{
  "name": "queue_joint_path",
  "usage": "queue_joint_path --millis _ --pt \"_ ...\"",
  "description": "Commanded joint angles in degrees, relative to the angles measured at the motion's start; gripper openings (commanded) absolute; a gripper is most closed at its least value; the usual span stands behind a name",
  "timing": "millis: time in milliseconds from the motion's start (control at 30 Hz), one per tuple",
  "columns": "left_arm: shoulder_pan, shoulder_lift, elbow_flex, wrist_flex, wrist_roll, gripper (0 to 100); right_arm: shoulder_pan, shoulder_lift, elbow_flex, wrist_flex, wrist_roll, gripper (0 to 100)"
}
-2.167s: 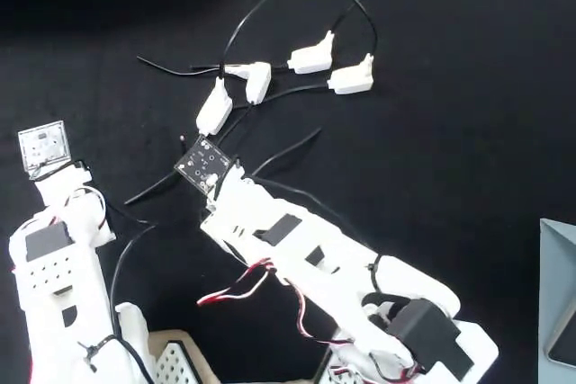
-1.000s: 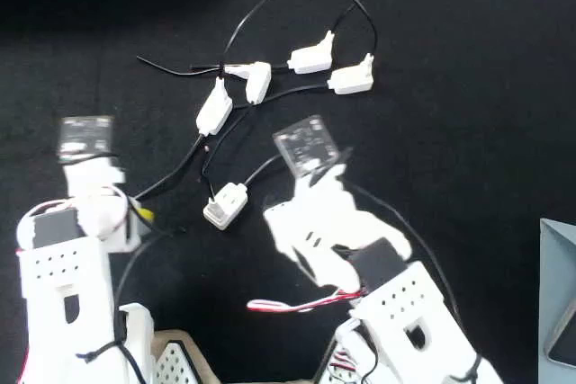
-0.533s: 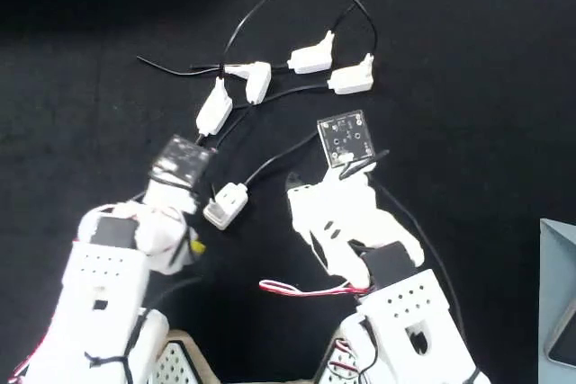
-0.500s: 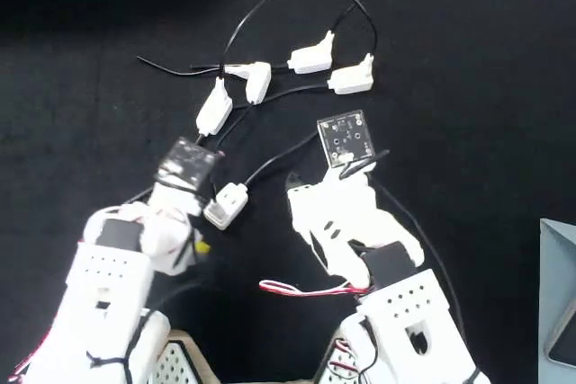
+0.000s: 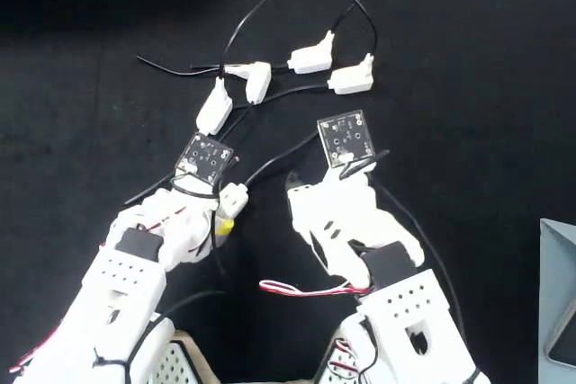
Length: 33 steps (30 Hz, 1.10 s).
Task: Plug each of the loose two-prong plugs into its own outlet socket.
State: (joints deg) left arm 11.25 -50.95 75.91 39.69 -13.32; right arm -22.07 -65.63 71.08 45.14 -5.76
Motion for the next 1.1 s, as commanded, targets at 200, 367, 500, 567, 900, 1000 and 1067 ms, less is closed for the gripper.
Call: queue_joint_path --millis 200,367,500,567,900,1000,1067 --pt "0.75 15.82 -7.78 -4.57 0.44 25 0.79 -0.84 -0.13 -1.32 -0.62 24.3" --pt "2.86 23.74 -12.18 -4.84 0.44 19 0.79 -0.84 -0.13 -1.23 -0.62 24.3" --pt "4.09 25.93 -14.11 -4.84 0.44 11 0.79 -0.84 -0.13 -1.14 -0.53 24.3" --pt "4.09 25.93 -14.55 -4.84 0.44 7 0.79 -0.84 0.13 -1.23 -0.53 24.3" --pt "-6.46 13.71 -17.71 -4.84 0.44 3 0.62 -0.84 0.57 -1.32 -0.18 24.3" --pt "-8.4 9.14 -17.71 -5.71 0.44 3 0.62 -0.84 0.57 -1.32 -0.09 24.3" --pt "-9.27 7.3 -17.1 -8.18 0.44 3 0.62 -0.84 0.57 -1.32 -0.09 24.3"
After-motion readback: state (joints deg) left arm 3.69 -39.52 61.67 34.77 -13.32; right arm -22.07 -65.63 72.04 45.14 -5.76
